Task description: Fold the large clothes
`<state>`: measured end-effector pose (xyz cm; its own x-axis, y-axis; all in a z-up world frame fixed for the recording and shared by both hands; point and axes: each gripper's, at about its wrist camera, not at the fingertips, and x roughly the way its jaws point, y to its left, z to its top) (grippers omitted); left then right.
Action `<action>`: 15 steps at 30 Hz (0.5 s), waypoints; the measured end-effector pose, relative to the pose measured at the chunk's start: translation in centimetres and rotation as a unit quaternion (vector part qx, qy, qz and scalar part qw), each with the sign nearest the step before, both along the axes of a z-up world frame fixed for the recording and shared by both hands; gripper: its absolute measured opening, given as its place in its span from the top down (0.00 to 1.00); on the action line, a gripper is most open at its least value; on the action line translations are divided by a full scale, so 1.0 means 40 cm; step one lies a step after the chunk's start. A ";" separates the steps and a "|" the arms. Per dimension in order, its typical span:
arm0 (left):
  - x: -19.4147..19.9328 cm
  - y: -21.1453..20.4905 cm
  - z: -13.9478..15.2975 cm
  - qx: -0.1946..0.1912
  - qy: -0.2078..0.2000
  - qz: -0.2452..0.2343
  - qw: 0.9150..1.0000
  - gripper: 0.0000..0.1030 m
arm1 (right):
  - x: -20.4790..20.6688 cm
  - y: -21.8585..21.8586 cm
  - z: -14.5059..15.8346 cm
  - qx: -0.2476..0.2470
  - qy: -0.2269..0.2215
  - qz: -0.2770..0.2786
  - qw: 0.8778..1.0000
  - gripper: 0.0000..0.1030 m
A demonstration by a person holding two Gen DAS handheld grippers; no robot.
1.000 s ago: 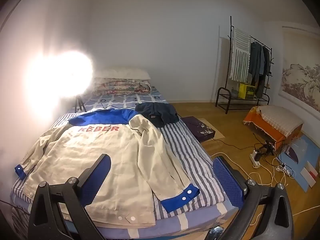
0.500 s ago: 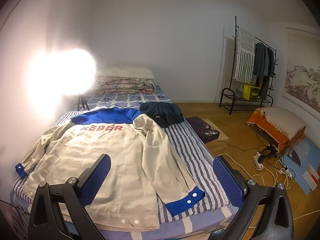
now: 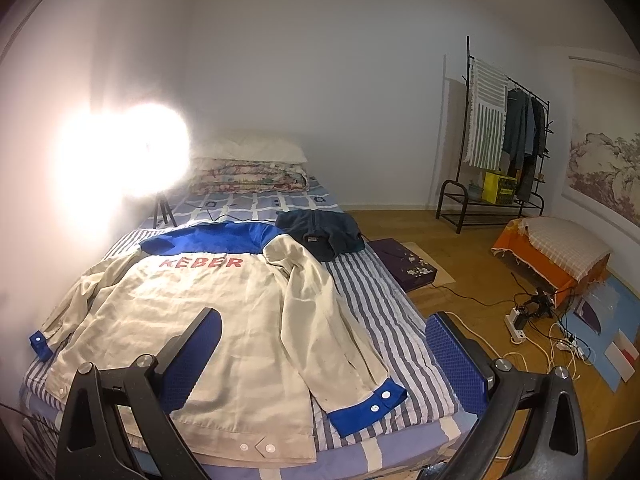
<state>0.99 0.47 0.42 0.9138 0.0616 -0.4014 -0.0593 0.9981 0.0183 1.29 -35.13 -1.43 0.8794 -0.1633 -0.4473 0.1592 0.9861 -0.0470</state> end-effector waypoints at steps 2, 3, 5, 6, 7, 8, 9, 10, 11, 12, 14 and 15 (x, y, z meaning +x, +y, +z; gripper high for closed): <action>0.000 0.000 0.001 -0.001 0.000 0.000 1.000 0.00 | -0.001 -0.001 0.000 0.000 0.000 -0.001 1.000 0.00; 0.001 -0.001 0.002 0.000 0.001 0.001 1.000 0.00 | -0.001 -0.001 0.001 0.000 0.000 0.000 1.000 0.00; -0.002 -0.002 -0.001 0.000 0.000 0.000 1.000 0.00 | -0.002 -0.001 0.001 0.000 -0.001 -0.001 1.000 0.00; -0.002 -0.002 -0.003 0.001 0.000 -0.001 1.000 0.00 | -0.003 0.000 0.001 0.000 -0.001 0.000 1.000 0.00; -0.003 -0.002 -0.003 0.001 -0.001 -0.001 1.000 0.00 | -0.005 0.000 0.001 0.000 -0.001 0.001 1.000 0.00; -0.003 -0.002 -0.003 0.000 -0.001 0.000 1.000 0.00 | -0.004 0.002 0.001 -0.001 -0.002 0.000 1.000 0.00; -0.003 -0.002 -0.004 0.000 -0.001 -0.001 1.000 0.00 | -0.005 0.003 0.002 -0.003 -0.003 0.000 1.000 0.00; -0.003 -0.002 -0.005 0.001 -0.001 -0.001 1.000 0.00 | -0.005 0.005 0.003 -0.004 -0.003 0.000 1.000 0.00; -0.003 -0.002 -0.004 0.000 -0.001 -0.001 1.000 0.00 | -0.005 0.007 0.003 -0.005 -0.004 0.001 1.000 0.00; -0.003 -0.002 -0.005 0.000 -0.001 -0.001 1.000 0.00 | -0.003 0.012 0.005 -0.003 -0.006 0.001 1.000 0.00; -0.003 -0.003 -0.002 0.000 -0.002 0.000 1.000 0.00 | -0.004 0.015 0.007 -0.003 -0.007 0.001 1.000 0.00; -0.004 -0.002 -0.002 0.000 -0.002 0.000 1.000 0.00 | -0.004 0.016 0.008 -0.003 -0.008 0.001 1.000 0.00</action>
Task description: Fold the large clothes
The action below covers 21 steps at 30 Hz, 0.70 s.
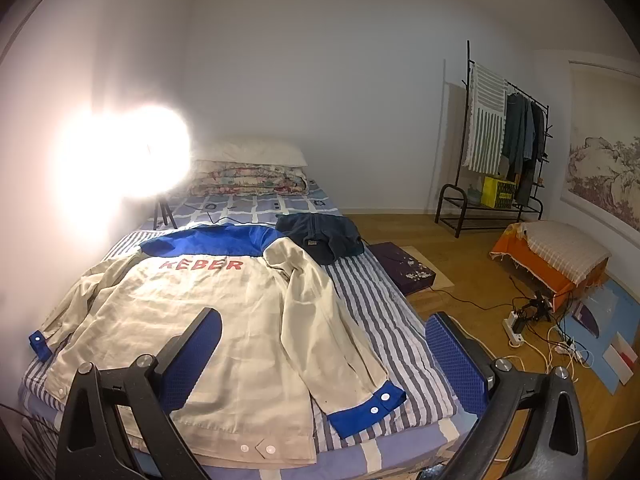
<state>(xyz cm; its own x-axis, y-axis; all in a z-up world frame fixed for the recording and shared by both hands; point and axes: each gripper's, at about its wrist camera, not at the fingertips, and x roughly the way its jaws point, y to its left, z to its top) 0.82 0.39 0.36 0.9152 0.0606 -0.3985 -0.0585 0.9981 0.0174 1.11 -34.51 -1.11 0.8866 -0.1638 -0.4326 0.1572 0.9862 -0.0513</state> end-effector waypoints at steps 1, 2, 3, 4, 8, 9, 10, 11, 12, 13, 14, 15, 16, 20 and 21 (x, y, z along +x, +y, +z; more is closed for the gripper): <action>0.000 0.000 0.000 0.000 0.000 0.000 1.000 0.00 | 0.000 0.000 0.000 0.000 0.000 0.000 1.000 0.00; 0.000 0.000 0.000 0.000 0.000 0.000 1.000 0.00 | 0.000 0.000 0.001 0.000 0.000 0.000 1.000 0.00; 0.000 0.001 -0.001 0.000 0.000 0.000 1.000 0.00 | 0.000 0.000 0.000 0.000 0.000 0.000 1.000 0.00; 0.000 0.002 -0.001 0.000 0.000 0.000 1.000 0.00 | 0.000 0.001 0.000 0.000 0.000 0.000 1.000 0.00; 0.000 0.003 -0.003 0.000 0.000 0.000 1.000 0.00 | 0.000 0.001 0.000 0.000 0.001 0.001 1.000 0.00; 0.001 0.004 -0.003 -0.001 0.000 0.000 1.000 0.00 | 0.000 0.003 0.000 0.000 0.001 0.001 1.000 0.00; 0.000 0.004 -0.003 0.000 0.000 -0.001 1.000 0.00 | -0.001 0.004 0.001 0.000 0.001 0.001 1.000 0.00; 0.000 0.004 -0.004 0.000 0.000 0.000 1.000 0.00 | 0.000 0.006 0.002 0.001 0.001 0.002 1.000 0.00; 0.001 0.004 -0.002 0.000 0.000 0.000 1.000 0.00 | 0.000 0.004 0.001 0.001 0.001 0.001 1.000 0.00; 0.000 0.005 -0.005 -0.001 -0.001 0.000 1.000 0.00 | 0.000 0.006 0.002 0.001 0.001 0.001 1.000 0.00; 0.000 0.005 -0.004 -0.001 0.000 0.000 1.000 0.00 | 0.001 0.007 0.002 0.001 0.002 0.002 1.000 0.00; 0.001 0.005 -0.003 -0.001 0.000 0.000 1.000 0.00 | 0.001 0.010 0.002 0.001 0.001 0.002 1.000 0.00; 0.000 0.005 -0.005 -0.001 -0.001 0.000 1.000 0.00 | 0.001 0.010 0.003 0.001 0.002 0.002 1.000 0.00; -0.001 0.008 -0.003 -0.002 -0.001 0.001 1.000 0.00 | 0.002 0.013 0.004 0.001 0.002 0.003 1.000 0.00; -0.002 0.008 -0.003 -0.002 -0.001 0.000 1.000 0.00 | 0.003 0.015 0.005 0.001 0.002 0.003 1.000 0.00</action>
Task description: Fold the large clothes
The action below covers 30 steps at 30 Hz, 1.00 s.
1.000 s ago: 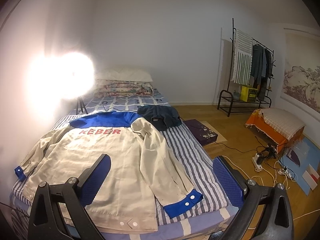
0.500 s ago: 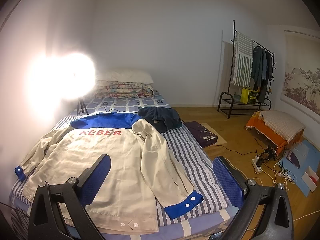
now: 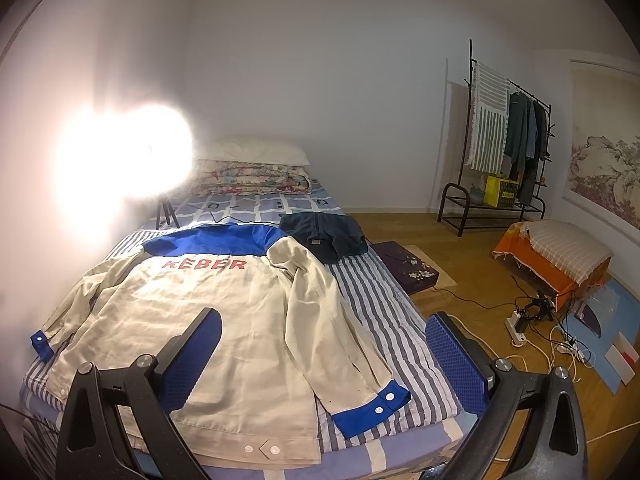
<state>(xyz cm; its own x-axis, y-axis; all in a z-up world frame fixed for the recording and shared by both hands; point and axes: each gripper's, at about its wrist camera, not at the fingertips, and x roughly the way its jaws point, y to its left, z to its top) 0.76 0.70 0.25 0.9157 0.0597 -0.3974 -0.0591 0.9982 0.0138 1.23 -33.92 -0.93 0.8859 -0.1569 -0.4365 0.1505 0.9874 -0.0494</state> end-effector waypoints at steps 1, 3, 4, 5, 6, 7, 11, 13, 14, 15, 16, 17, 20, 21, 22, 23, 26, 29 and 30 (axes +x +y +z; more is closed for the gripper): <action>0.000 0.000 0.000 0.000 0.000 0.000 1.000 0.00 | 0.000 0.000 0.000 0.000 0.000 0.000 1.000 0.00; -0.001 0.000 -0.001 0.001 0.000 0.000 1.000 0.00 | -0.001 0.000 0.000 0.000 0.000 0.000 1.000 0.00; -0.001 0.000 -0.002 0.000 0.000 0.000 1.000 0.00 | -0.001 -0.003 -0.002 0.000 0.000 0.000 1.000 0.00; -0.001 0.000 -0.002 0.001 -0.001 0.000 1.000 0.00 | -0.001 -0.003 -0.002 0.000 0.000 0.000 1.000 0.00; -0.001 0.000 -0.001 0.000 -0.001 0.000 1.000 0.00 | -0.001 -0.001 -0.001 -0.001 0.000 -0.001 1.000 0.00; -0.001 0.002 -0.001 0.000 -0.001 0.001 1.000 0.00 | -0.002 -0.001 -0.001 -0.001 0.000 0.000 1.000 0.00; -0.002 0.028 0.003 -0.002 0.001 0.004 1.000 0.00 | 0.007 0.006 -0.002 -0.001 0.002 0.001 1.000 0.00; 0.001 0.040 0.000 -0.002 0.003 0.007 1.000 0.00 | 0.018 0.015 -0.004 -0.001 0.005 0.004 1.000 0.00; 0.002 0.045 0.000 -0.002 0.003 0.009 1.000 0.00 | 0.022 0.019 -0.006 -0.001 0.006 0.006 1.000 0.00; 0.003 0.049 -0.002 -0.002 0.004 0.011 1.000 0.00 | 0.027 0.024 -0.007 -0.002 0.007 0.008 1.000 0.00; 0.004 0.054 -0.006 -0.003 0.005 0.013 1.000 0.00 | 0.032 0.030 -0.007 -0.003 0.008 0.011 1.000 0.00; 0.005 0.058 -0.009 -0.003 0.006 0.015 1.000 0.00 | 0.038 0.036 -0.009 -0.004 0.009 0.014 1.000 0.00; 0.008 0.069 -0.023 -0.002 0.009 0.022 1.000 0.00 | 0.058 0.061 -0.012 -0.003 0.011 0.034 0.999 0.00; 0.007 0.075 -0.027 -0.002 0.009 0.025 1.000 0.00 | 0.069 0.072 -0.014 0.001 0.013 0.044 0.999 0.00; 0.004 0.083 -0.032 -0.002 0.010 0.028 1.000 0.00 | 0.079 0.082 -0.017 0.004 0.014 0.052 0.999 0.00; 0.001 0.091 -0.036 0.000 0.011 0.031 0.999 0.00 | 0.094 0.096 -0.020 0.009 0.015 0.064 0.998 0.00; -0.019 0.116 -0.058 0.016 0.010 0.049 0.999 0.00 | 0.136 0.141 -0.030 0.031 0.008 0.108 0.994 0.00; -0.050 0.145 -0.090 0.032 0.011 0.069 0.997 0.09 | 0.178 0.195 -0.041 0.046 0.000 0.157 0.987 0.00; -0.059 0.158 -0.101 0.034 0.014 0.073 0.997 0.11 | 0.194 0.218 -0.044 0.044 0.001 0.169 0.985 0.00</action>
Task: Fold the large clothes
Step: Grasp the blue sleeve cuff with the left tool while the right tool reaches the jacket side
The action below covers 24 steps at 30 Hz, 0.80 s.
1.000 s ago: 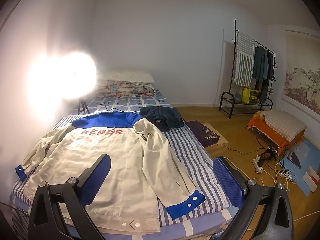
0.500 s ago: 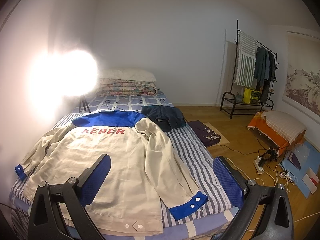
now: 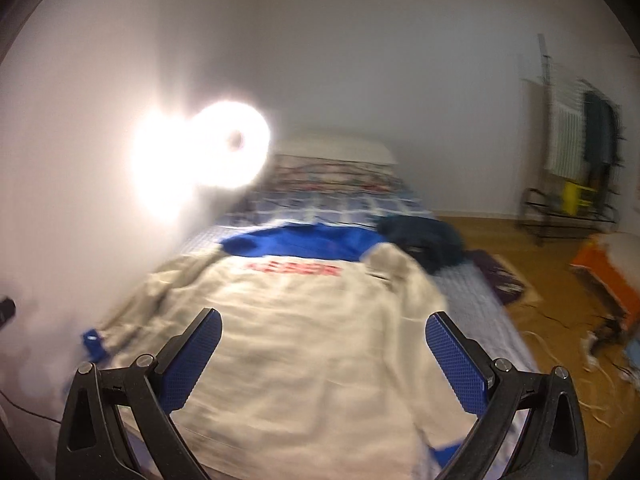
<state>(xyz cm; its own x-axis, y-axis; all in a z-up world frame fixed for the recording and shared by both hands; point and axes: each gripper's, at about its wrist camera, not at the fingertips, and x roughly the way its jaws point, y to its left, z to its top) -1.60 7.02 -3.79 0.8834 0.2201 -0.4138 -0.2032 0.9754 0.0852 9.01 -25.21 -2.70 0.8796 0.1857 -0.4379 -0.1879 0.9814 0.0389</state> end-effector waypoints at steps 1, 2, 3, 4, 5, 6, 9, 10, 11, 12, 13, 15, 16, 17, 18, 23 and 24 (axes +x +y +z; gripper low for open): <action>-0.011 0.011 -0.009 -0.001 0.003 0.004 1.000 0.16 | 0.021 0.028 -0.005 -0.005 0.002 0.013 1.000 0.00; -0.020 0.023 -0.020 -0.004 0.008 0.006 1.000 0.21 | 0.040 0.056 -0.010 -0.009 0.005 0.029 1.000 0.00; -0.026 0.040 -0.033 -0.009 0.012 0.007 1.000 0.23 | 0.063 0.088 -0.015 -0.012 0.010 0.050 0.999 0.01; -0.034 0.051 -0.043 -0.015 0.018 0.008 1.000 0.28 | 0.085 0.120 -0.022 -0.011 0.017 0.071 0.997 0.05; -0.043 0.062 -0.052 -0.021 0.025 0.009 0.999 0.35 | 0.099 0.144 -0.028 -0.009 0.023 0.086 0.996 0.08; -0.053 0.073 -0.062 -0.029 0.031 0.009 0.999 0.39 | 0.117 0.174 -0.036 -0.005 0.031 0.104 0.994 0.10; -0.077 0.111 -0.086 -0.062 0.045 0.014 0.997 0.54 | 0.182 0.280 -0.073 0.018 0.071 0.172 0.982 0.26; -0.088 0.121 -0.093 -0.073 0.049 0.015 0.996 0.59 | 0.200 0.319 -0.090 0.030 0.090 0.200 0.975 0.34; -0.095 0.132 -0.100 -0.084 0.053 0.018 0.995 0.63 | 0.211 0.346 -0.104 0.040 0.103 0.220 0.969 0.39; -0.102 0.141 -0.106 -0.092 0.057 0.021 0.994 0.65 | 0.225 0.381 -0.119 0.048 0.115 0.241 0.963 0.41; -0.109 0.150 -0.111 -0.098 0.059 0.023 0.993 0.69 | 0.236 0.420 -0.137 0.057 0.129 0.262 0.955 0.44; -0.122 0.168 -0.123 -0.110 0.063 0.031 0.991 0.72 | 0.252 0.497 -0.170 0.069 0.157 0.303 0.938 0.46; -0.127 0.174 -0.128 -0.114 0.066 0.034 0.991 0.74 | 0.258 0.552 -0.189 0.072 0.173 0.329 0.926 0.46; -0.134 0.182 -0.133 -0.117 0.067 0.037 0.990 0.76 | 0.258 0.583 -0.201 0.073 0.182 0.347 0.917 0.47; -0.139 0.189 -0.137 -0.120 0.069 0.039 0.990 0.77 | 0.256 0.618 -0.214 0.070 0.189 0.365 0.909 0.48; -0.161 0.227 -0.154 -0.132 0.074 0.058 0.987 0.80 | 0.228 0.827 -0.295 0.019 0.211 0.447 0.869 0.56; -0.161 0.235 -0.158 -0.134 0.075 0.061 0.986 0.80 | 0.226 0.856 -0.312 0.009 0.217 0.455 0.863 0.56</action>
<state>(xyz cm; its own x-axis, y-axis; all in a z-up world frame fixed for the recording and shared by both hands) -8.03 16.43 -10.10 0.7815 0.1863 -0.5954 -0.3260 0.9357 -0.1351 18.07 9.01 -15.19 0.1193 0.7247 -0.6786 -0.8453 0.4326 0.3134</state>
